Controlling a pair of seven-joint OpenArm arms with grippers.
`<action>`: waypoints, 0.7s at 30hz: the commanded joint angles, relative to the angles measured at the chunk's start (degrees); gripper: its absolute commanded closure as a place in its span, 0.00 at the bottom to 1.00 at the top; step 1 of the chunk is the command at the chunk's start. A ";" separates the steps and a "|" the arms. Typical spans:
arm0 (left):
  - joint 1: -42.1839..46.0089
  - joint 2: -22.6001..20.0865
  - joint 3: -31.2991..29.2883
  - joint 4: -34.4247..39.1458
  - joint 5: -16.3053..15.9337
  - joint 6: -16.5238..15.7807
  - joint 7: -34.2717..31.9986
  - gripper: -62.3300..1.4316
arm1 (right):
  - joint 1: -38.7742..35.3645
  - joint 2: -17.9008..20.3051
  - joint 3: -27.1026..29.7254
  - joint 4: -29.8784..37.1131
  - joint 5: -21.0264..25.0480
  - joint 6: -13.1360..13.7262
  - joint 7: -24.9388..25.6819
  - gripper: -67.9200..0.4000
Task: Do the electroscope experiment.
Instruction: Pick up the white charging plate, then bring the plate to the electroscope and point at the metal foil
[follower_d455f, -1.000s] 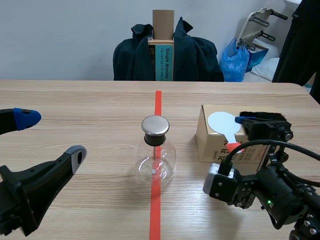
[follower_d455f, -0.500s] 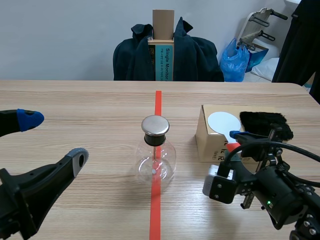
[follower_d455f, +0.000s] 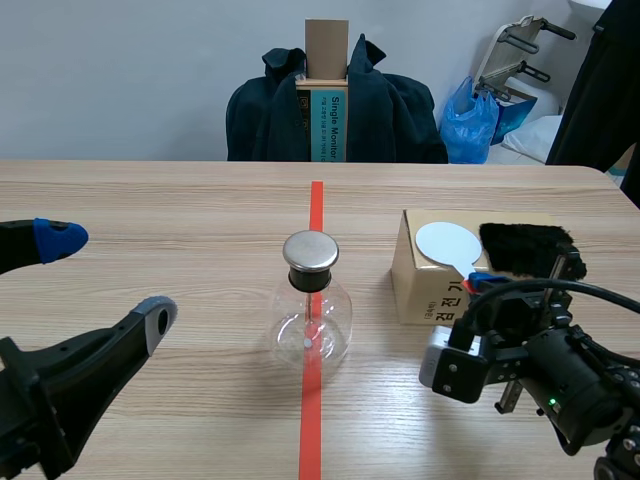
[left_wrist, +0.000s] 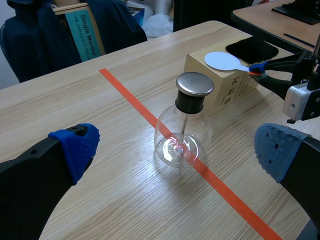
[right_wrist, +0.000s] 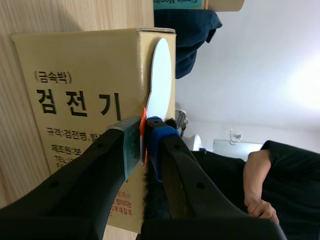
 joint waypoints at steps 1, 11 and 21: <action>-0.20 0.00 0.24 0.68 -0.39 -0.15 -0.81 0.00 | 0.72 0.87 0.13 1.40 0.02 -1.70 0.50 0.98; -0.46 -3.87 0.09 0.57 -0.37 0.09 4.24 0.45 | 3.17 0.87 0.13 1.70 0.02 -24.83 4.42 0.98; -14.01 -6.82 4.31 -16.00 -0.42 -7.10 0.57 0.94 | 3.54 0.92 3.52 9.18 1.49 -26.25 -1.99 0.98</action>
